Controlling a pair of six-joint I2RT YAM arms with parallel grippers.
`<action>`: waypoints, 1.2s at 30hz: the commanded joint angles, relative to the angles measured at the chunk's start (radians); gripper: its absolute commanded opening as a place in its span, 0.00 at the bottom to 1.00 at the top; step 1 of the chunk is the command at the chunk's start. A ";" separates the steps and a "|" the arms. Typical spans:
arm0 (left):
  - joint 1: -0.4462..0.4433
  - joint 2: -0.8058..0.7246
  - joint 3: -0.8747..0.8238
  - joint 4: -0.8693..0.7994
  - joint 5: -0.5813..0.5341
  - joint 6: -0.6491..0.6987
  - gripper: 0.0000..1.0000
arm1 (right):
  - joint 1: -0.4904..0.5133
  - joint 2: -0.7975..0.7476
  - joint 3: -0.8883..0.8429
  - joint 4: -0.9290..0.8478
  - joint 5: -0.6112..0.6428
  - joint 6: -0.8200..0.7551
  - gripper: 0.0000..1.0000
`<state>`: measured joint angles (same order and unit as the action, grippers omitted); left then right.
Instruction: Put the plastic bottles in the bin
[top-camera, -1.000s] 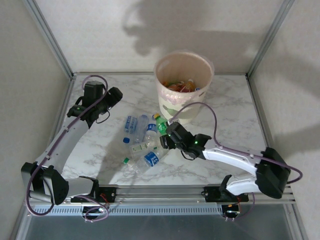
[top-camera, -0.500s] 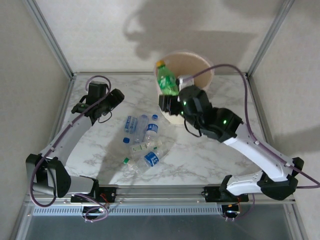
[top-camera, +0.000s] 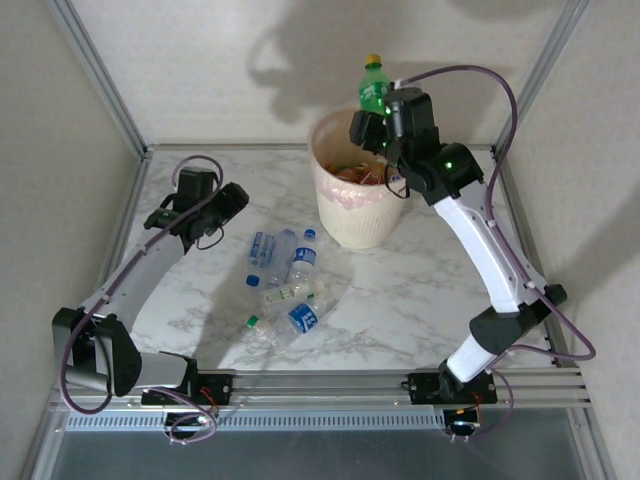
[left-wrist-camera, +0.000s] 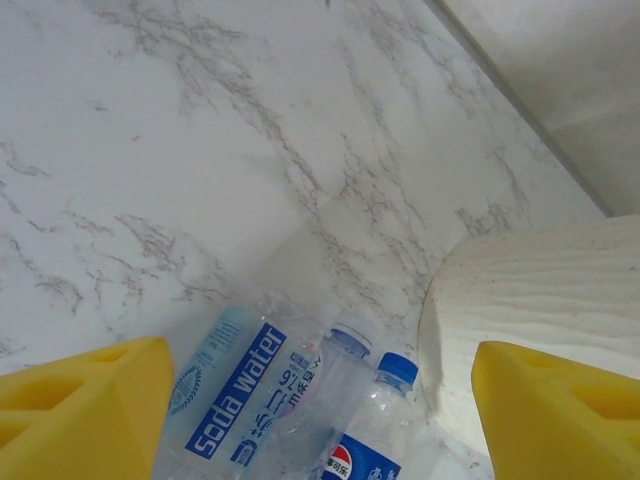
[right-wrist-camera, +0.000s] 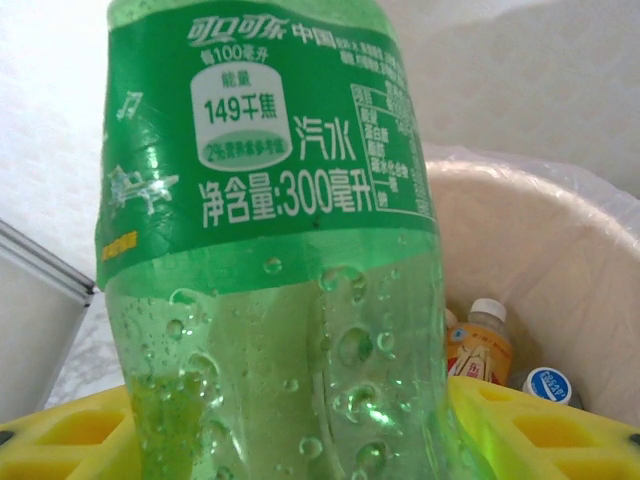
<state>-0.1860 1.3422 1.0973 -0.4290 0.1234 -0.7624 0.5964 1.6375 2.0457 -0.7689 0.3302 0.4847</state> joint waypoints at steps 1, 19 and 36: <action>0.010 -0.045 -0.027 -0.013 -0.004 -0.003 0.78 | -0.032 0.044 0.051 -0.039 -0.087 0.029 0.49; 0.009 -0.188 -0.135 -0.169 -0.101 -0.001 0.82 | -0.052 0.202 0.100 -0.070 -0.161 0.063 0.78; -0.086 -0.364 -0.313 -0.475 -0.270 -0.190 0.83 | 0.157 0.006 -0.115 0.069 -0.235 -0.083 0.78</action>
<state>-0.2424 0.9901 0.8284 -0.8326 -0.1143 -0.8738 0.6815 1.6947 1.9659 -0.7517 0.1078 0.4652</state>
